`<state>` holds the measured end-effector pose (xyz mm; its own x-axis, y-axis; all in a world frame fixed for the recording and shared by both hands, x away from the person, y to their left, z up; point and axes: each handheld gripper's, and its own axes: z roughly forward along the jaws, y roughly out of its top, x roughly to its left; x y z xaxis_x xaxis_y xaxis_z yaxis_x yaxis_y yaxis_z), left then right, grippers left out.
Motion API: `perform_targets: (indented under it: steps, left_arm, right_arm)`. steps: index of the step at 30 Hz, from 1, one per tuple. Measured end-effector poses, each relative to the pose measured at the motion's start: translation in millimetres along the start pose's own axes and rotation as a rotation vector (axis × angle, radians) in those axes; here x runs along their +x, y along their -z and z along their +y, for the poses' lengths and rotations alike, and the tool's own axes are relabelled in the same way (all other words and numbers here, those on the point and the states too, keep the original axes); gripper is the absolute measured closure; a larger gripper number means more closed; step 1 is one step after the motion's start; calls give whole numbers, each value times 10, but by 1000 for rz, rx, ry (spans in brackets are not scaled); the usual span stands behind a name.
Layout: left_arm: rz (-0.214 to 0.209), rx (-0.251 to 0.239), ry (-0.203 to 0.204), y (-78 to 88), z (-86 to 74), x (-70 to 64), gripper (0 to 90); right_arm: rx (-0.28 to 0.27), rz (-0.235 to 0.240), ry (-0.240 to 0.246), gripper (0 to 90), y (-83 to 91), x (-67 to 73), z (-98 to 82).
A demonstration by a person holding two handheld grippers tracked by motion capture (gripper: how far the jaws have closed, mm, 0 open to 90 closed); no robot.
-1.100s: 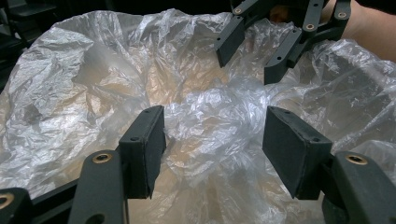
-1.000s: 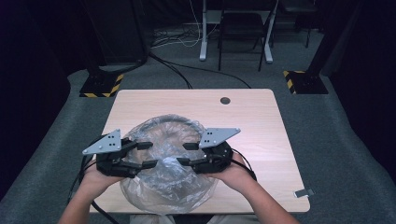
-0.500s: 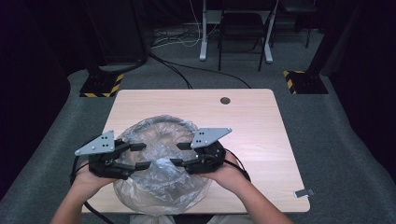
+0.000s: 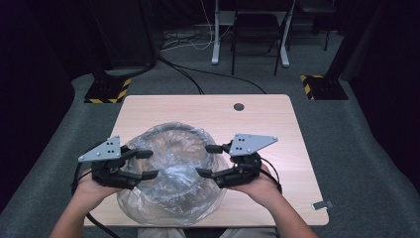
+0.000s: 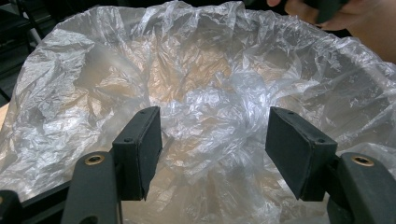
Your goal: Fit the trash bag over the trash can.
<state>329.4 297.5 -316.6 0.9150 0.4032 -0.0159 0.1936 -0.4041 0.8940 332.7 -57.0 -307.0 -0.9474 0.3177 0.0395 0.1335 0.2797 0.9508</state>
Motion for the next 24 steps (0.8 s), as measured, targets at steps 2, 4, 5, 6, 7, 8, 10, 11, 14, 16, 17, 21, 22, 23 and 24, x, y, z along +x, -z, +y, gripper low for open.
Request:
perform_targets:
  steps: [2, 4, 5, 6, 7, 8, 10, 11, 14, 16, 17, 21, 22, 23, 24]
  left_arm:
    - [0, 5, -1, -14, -6, 2, 355]
    - [-1, 10, -1, -40, -18, -2, 353]
    - [-2, 9, -1, -46, -21, -4, 353]
    - [-5, 7, 1, -53, -24, -6, 353]
    - [-5, 8, 0, -58, -26, -7, 352]
    - [-3, 7, -2, -60, -27, -8, 352]
    - [-4, 6, -1, -59, -29, -5, 354]
    - [-4, 6, -4, -59, -30, -6, 354]
    - [3, 6, -10, -60, -34, -16, 353]
    - [-1, 5, -14, -57, -38, -21, 354]
    - [-2, 6, -15, -55, -38, -20, 355]
    - [-6, 22, -6, -57, -14, -5, 354]
    - [-5, 26, -7, -52, -4, -2, 351]
    - [1, 27, -9, -40, 12, 1, 350]
    - [5, 25, -11, -27, 27, 3, 351]
  right_arm:
    - [0, 13, -17, 283, 65, 0, -61]
    - [17, 7, -20, 270, 104, 11, -156]
    - [29, 5, -20, 268, 110, 16, -202]
    - [31, 4, -21, 268, 114, 19, -237]
    - [30, 1, -28, 268, 118, 21, -284]
    - [28, 2, -37, 268, 120, 18, -329]
    - [25, 9, -64, 265, 106, -1, -414]
    - [21, 9, -71, 262, 96, -8, -439]
    - [31, 8, -73, 265, 25, -19, -529]
    - [42, 7, -64, 270, -8, -14, -565]
    - [48, 9, -62, 274, -30, -14, -589]
    - [76, -17, -62, 287, -91, -26, -672]
    - [79, -14, -70, 284, -102, -32, -693]
    - [78, -12, -75, 283, -108, -38, -706]
    - [75, -10, -80, 283, -112, -46, -722]
